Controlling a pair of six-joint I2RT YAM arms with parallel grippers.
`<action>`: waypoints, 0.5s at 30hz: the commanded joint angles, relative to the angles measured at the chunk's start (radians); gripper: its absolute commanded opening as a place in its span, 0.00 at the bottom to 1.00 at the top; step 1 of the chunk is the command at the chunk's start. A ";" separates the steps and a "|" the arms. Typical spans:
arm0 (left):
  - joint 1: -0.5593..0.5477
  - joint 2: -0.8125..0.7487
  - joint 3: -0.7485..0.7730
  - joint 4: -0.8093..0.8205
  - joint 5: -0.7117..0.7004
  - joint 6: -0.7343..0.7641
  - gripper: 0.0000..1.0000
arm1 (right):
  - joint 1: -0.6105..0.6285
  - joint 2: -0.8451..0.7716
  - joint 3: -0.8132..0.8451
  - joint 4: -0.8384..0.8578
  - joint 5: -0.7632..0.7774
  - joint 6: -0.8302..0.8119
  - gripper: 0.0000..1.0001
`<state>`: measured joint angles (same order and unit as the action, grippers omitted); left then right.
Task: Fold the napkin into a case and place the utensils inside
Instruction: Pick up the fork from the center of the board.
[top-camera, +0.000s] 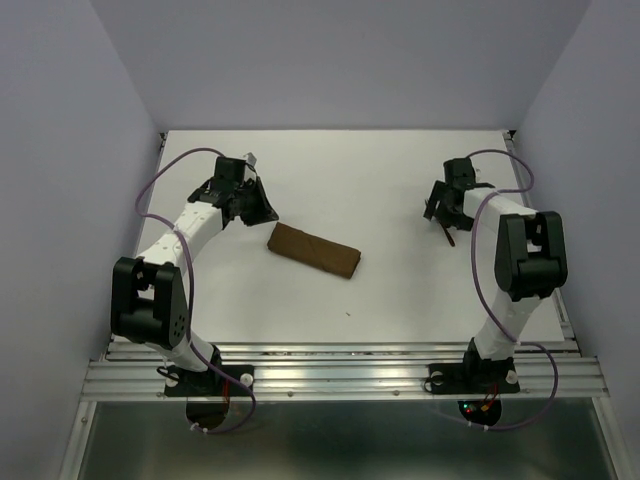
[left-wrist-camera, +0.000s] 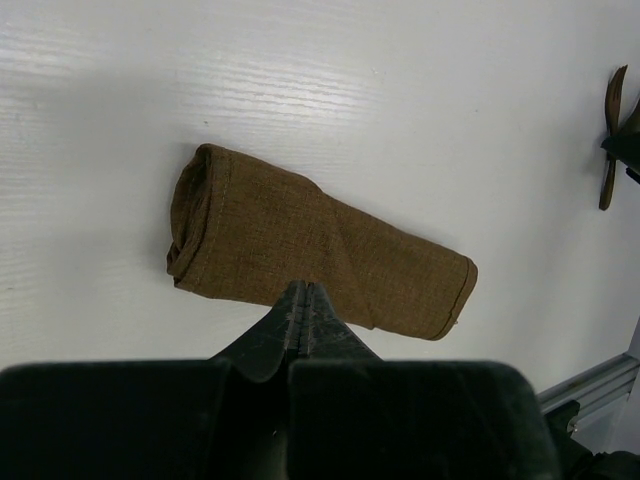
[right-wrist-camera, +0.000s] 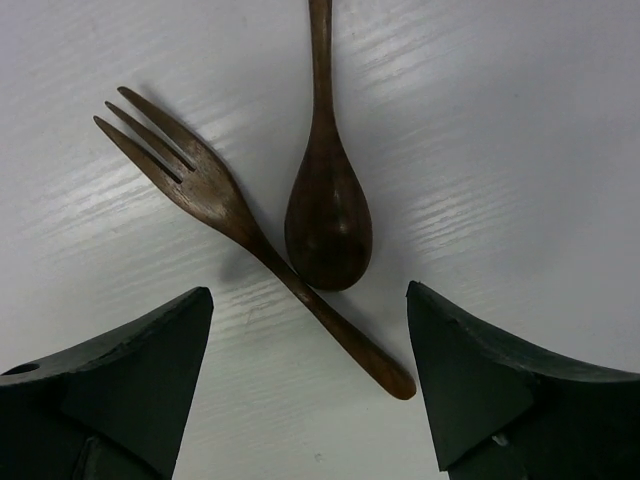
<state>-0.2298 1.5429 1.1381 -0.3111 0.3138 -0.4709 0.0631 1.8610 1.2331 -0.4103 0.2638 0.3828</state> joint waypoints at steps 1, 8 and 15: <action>-0.009 -0.038 -0.006 0.003 0.008 0.018 0.00 | -0.006 0.021 -0.017 0.019 -0.111 -0.039 0.84; -0.013 -0.027 -0.005 0.007 0.008 0.014 0.00 | -0.006 0.017 -0.076 0.076 -0.334 -0.039 0.80; -0.023 -0.007 0.005 0.012 0.007 0.009 0.00 | 0.085 0.003 -0.075 0.105 -0.436 -0.041 0.76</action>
<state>-0.2432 1.5429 1.1381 -0.3111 0.3138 -0.4717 0.0753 1.8462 1.1645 -0.3050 -0.0395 0.3359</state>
